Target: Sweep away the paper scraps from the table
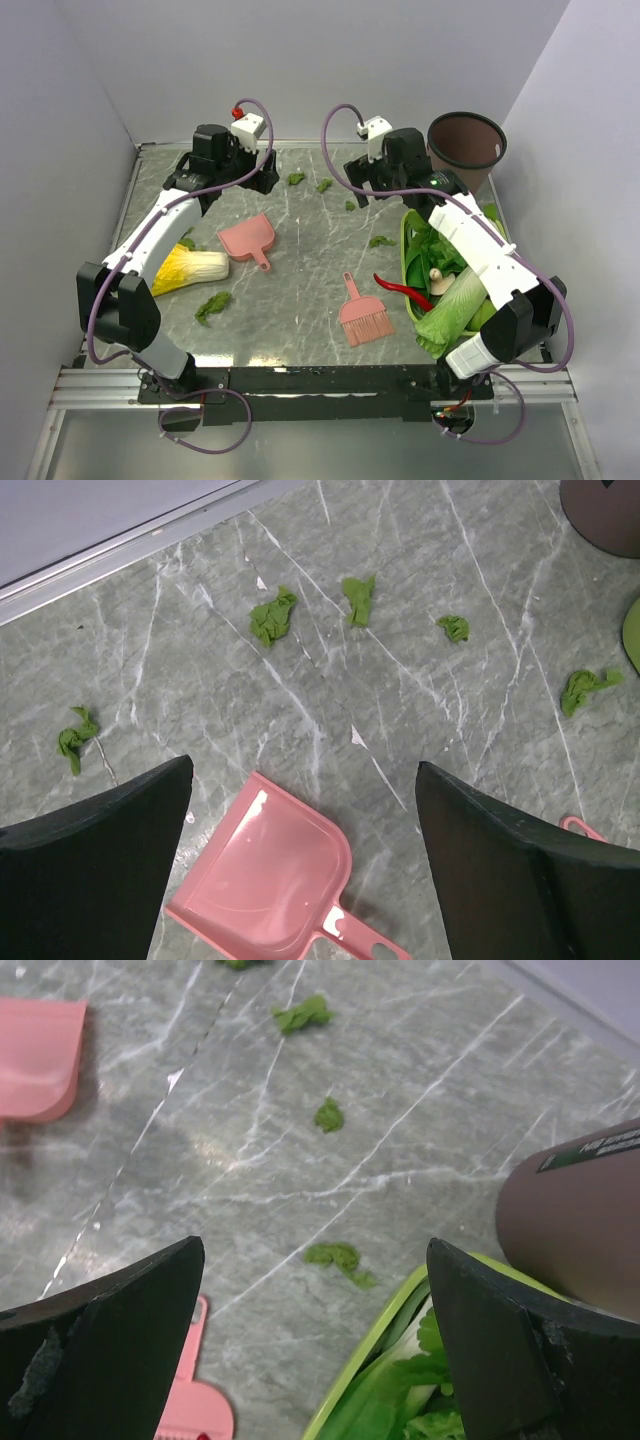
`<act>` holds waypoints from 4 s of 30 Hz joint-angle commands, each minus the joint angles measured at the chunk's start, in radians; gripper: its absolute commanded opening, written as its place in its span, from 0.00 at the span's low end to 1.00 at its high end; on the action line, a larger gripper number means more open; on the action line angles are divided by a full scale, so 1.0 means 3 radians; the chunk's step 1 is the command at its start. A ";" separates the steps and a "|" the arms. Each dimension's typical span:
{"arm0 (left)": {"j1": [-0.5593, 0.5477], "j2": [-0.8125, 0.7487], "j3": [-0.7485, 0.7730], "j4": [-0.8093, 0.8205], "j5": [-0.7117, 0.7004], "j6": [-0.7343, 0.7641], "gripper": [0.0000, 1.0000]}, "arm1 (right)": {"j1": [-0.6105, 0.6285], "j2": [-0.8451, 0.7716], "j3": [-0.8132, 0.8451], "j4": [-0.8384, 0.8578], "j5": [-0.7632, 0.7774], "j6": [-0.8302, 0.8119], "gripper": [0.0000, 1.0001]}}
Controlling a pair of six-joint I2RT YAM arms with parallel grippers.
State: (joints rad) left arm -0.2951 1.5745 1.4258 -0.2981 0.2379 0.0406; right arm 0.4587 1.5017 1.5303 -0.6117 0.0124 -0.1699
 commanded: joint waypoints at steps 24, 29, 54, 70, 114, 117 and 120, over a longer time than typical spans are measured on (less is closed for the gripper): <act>-0.0003 -0.0386 -0.0237 -0.1757 0.0839 0.1857 0.86 | 0.0005 -0.0256 -0.0591 -0.0481 -0.1953 -0.2010 1.00; -0.0003 -0.0457 -0.0426 -0.1824 0.0537 0.1854 0.82 | 0.0138 0.0051 -0.0581 -0.0339 -0.1903 -0.2026 0.87; 0.0447 -0.0427 -0.0759 -0.1379 0.0757 0.0447 0.81 | 0.0327 0.1381 -0.0310 -0.0619 -0.1223 -0.2359 0.47; 0.0493 -0.0181 -0.0560 -0.1415 0.0808 0.0366 0.81 | 0.0455 0.1549 0.0028 -0.1325 -0.1125 -0.0104 0.65; 0.0498 0.0172 -0.0007 -0.1619 0.0848 0.0539 0.81 | 0.0342 0.1527 0.0284 -0.0883 -0.1493 -0.0614 0.47; 0.0498 0.0141 -0.0064 -0.1589 0.0864 0.0529 0.81 | 0.0347 0.1137 -0.0217 -0.0437 -0.1280 -0.0737 0.62; 0.0498 0.0115 -0.0110 -0.1568 0.0869 0.0509 0.81 | 0.0378 0.1282 -0.0331 -0.0231 -0.0998 -0.0651 0.66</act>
State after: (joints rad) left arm -0.1429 1.6554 1.4002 -0.7826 0.4740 0.1822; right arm 0.5507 1.9278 1.4464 -0.8261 -0.3473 -0.3321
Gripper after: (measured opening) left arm 0.812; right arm 0.653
